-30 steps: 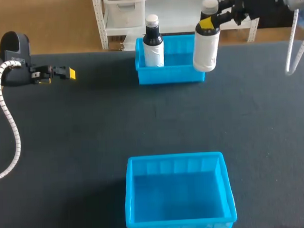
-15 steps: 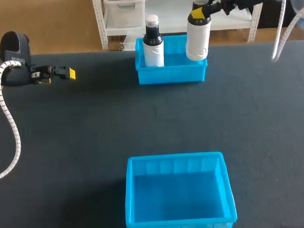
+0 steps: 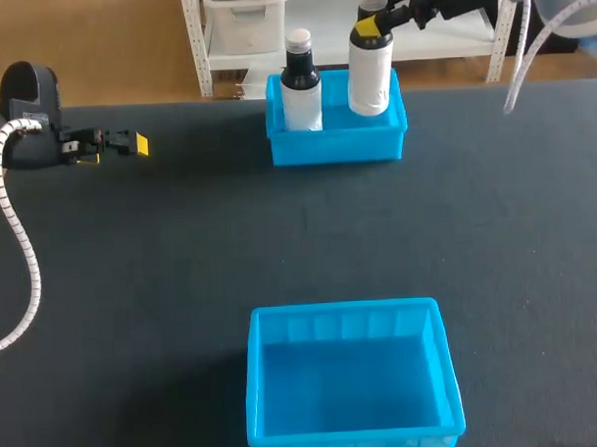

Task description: Pick up the bottle, and place it in the far bin if it is heavy, or in the near bin if it is light.

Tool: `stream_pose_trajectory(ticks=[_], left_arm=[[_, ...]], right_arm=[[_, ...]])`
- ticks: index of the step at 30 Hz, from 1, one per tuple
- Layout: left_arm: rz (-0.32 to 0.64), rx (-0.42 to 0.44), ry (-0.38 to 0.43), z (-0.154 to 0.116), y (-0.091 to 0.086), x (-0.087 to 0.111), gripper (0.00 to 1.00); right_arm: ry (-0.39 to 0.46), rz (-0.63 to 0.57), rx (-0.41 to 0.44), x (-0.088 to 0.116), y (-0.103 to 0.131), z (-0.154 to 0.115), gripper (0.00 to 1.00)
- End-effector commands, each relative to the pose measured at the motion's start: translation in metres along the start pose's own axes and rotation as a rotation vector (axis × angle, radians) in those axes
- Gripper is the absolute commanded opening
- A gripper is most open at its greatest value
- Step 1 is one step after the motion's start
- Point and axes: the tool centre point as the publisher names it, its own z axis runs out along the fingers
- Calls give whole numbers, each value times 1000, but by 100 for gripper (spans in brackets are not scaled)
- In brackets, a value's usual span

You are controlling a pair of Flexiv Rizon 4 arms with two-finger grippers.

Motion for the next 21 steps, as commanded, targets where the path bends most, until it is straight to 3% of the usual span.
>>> stream_pose_trajectory(ticks=[1,21], left_arm=[[0,0,0,0,0,0,100],[0,0,0,0,0,0,100]], right_arm=[[-1,4,-36,2,-14,8,0],[-13,24,-43,30,-24,31,0]])
